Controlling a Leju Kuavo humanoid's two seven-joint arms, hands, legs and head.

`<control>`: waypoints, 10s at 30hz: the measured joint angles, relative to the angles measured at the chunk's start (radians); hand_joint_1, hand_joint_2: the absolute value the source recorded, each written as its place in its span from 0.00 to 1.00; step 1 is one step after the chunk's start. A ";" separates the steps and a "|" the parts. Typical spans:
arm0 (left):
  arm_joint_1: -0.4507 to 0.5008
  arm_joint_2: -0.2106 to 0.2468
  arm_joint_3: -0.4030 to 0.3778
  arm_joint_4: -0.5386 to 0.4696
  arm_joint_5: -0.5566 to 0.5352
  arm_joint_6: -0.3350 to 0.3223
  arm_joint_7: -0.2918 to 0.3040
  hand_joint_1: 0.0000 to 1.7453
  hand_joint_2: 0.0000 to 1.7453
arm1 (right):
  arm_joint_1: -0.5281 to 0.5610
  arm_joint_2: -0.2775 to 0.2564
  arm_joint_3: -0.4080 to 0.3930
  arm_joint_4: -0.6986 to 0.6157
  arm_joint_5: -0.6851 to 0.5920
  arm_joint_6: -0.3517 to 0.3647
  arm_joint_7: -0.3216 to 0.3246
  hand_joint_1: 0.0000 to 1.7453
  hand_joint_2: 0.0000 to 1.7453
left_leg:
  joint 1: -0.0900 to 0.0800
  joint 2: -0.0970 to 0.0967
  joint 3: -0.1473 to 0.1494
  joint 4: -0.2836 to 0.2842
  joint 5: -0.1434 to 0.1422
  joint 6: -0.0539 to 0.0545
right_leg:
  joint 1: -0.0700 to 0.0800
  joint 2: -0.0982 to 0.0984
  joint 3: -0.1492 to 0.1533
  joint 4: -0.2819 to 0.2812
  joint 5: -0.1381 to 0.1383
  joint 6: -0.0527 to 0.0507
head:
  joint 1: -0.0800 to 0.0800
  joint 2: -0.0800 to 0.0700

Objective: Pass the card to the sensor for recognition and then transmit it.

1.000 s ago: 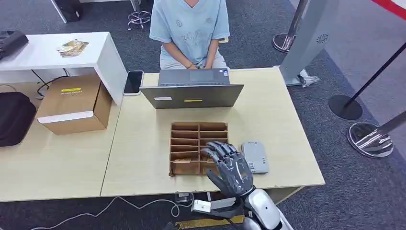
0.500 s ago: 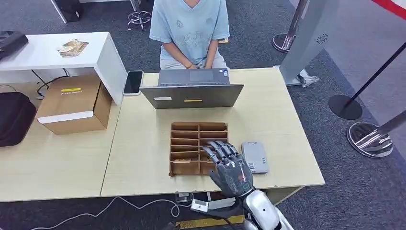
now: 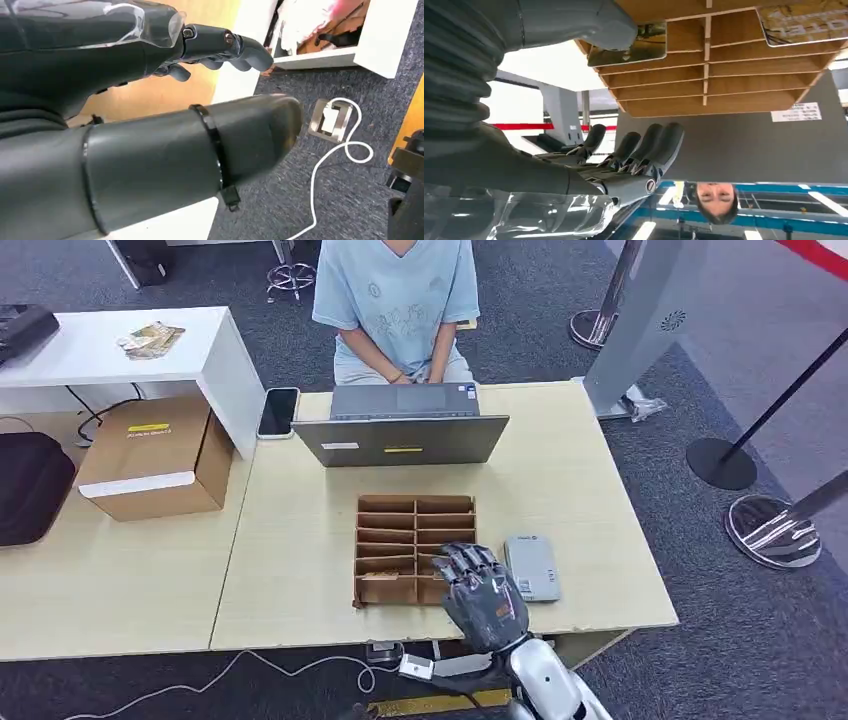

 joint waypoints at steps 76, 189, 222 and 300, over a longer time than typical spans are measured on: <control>-0.015 -0.005 -0.067 -0.015 -0.001 0.000 -0.032 0.00 0.00 | -0.107 -0.133 0.208 0.090 0.034 0.076 0.444 0.96 1.00 | 0.000 0.000 0.000 0.000 0.000 0.000 | 0.000 0.000 0.000 0.000 0.000 0.000 | 0.000 0.000; -0.020 -0.006 -0.086 -0.015 -0.001 0.000 -0.034 0.00 0.00 | -0.076 -0.080 0.101 0.140 0.034 -0.064 0.285 0.86 1.00 | 0.000 0.000 0.000 0.000 0.000 0.000 | 0.000 0.000 0.000 0.000 0.000 0.000 | 0.000 0.000; -0.022 -0.007 -0.099 -0.015 -0.001 0.000 -0.047 0.00 0.00 | -0.087 -0.080 0.101 0.140 0.034 -0.151 0.290 1.00 1.00 | 0.000 0.000 0.000 0.000 0.000 0.000 | 0.000 0.000 0.000 0.000 0.000 0.000 | 0.000 0.000; -0.025 -0.009 -0.109 -0.015 -0.002 0.000 -0.051 0.00 0.00 | -0.121 -0.014 0.102 0.201 0.034 -0.187 0.250 0.97 1.00 | 0.000 0.000 0.000 0.000 0.000 0.000 | 0.000 0.000 0.000 0.000 0.000 0.000 | 0.000 0.000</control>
